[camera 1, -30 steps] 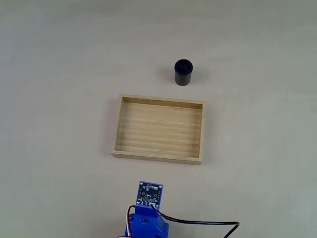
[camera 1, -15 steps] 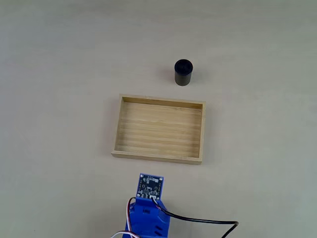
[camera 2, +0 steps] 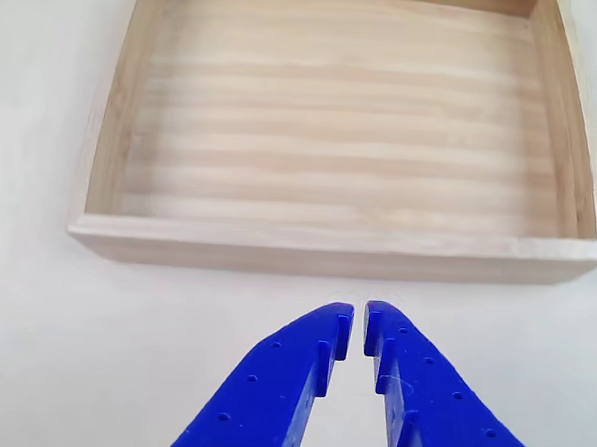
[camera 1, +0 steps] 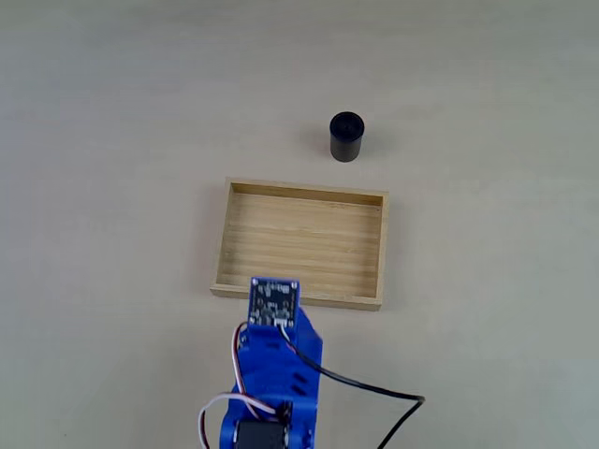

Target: Place the black cylinder in the wooden box then return to rest.

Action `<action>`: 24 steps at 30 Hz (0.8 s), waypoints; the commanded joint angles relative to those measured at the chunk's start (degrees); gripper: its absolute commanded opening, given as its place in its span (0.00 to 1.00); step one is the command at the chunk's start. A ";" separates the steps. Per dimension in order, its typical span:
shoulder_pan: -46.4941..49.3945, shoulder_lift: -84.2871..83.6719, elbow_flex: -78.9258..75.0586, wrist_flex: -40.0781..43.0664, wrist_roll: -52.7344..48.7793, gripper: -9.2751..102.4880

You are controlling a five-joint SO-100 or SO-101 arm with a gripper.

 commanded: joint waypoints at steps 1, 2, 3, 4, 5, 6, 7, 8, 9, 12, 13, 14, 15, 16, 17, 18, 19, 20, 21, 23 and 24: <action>-0.26 7.82 -12.83 -4.04 0.79 0.08; -0.18 9.67 -14.50 -4.31 0.79 0.08; -0.09 11.43 -16.08 -4.31 0.79 0.08; 0.09 13.27 -17.75 -4.39 0.79 0.09; 0.35 15.12 -19.16 -4.75 0.79 0.11; 0.62 16.61 -20.48 -5.27 0.79 0.13; 0.97 18.02 -21.71 -5.71 0.79 0.15; 1.41 19.34 -22.94 -6.15 0.79 0.17; 1.85 20.57 -24.08 -6.68 0.79 0.19; 3.16 24.52 -27.86 -7.65 0.79 0.25; 3.52 26.02 -29.18 -8.00 0.79 0.26; 3.78 27.51 -30.41 -8.53 0.79 0.28; 4.04 29.00 -31.55 -8.96 0.79 0.29; 4.31 30.76 -33.05 -9.23 0.79 0.30; 4.39 32.26 -34.37 -9.58 0.79 0.31; 4.57 33.75 -35.68 -10.02 0.70 0.31; 4.66 35.42 -36.83 -10.72 0.44 0.32; 4.75 36.91 -38.06 -11.25 0.44 0.33; 4.75 38.50 -39.29 -11.87 0.35 0.33; 4.75 41.66 -41.84 -12.83 0.35 0.33; 4.75 43.33 -43.42 -13.10 0.35 0.33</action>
